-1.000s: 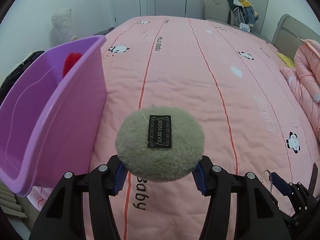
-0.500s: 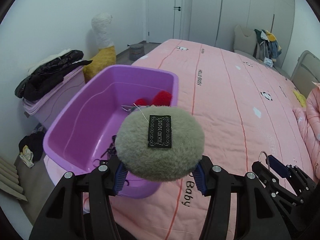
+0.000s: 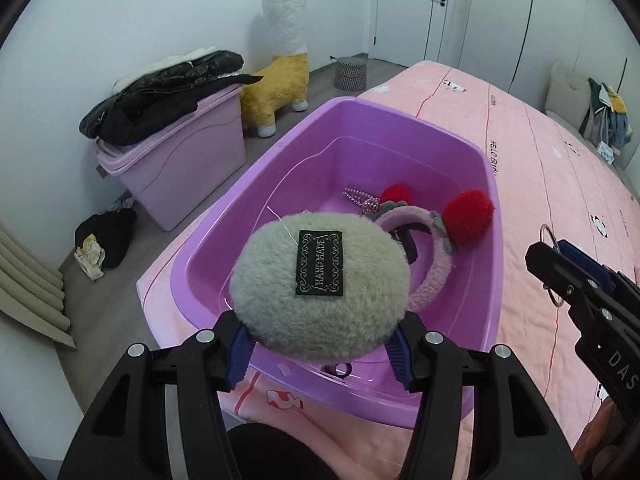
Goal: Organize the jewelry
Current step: 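Lift the puff and bangle and carry both over the purple tub, then open both tools to drop the puff and bangle into the tub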
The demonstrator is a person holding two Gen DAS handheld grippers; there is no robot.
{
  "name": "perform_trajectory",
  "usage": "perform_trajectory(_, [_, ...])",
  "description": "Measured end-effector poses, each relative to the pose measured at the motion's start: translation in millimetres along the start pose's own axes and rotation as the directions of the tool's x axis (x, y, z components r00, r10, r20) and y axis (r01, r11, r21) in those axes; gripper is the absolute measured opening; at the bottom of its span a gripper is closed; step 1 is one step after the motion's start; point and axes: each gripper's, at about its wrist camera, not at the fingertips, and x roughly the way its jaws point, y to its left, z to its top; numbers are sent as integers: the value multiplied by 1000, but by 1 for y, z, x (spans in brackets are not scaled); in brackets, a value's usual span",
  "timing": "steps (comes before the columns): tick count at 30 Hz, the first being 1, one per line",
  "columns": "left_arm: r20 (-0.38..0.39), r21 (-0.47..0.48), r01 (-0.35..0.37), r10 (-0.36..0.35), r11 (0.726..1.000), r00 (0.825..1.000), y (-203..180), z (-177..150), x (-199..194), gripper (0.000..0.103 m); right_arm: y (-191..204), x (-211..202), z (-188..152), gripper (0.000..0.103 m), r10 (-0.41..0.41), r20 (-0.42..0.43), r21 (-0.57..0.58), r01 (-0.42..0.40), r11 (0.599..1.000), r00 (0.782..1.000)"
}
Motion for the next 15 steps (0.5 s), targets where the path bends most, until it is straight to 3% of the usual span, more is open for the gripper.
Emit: perform_trajectory(15, [-105,-48,-33,28,998,994,15,17,38,56,21,71,29,42,-12,-141,-22,9,1000,990])
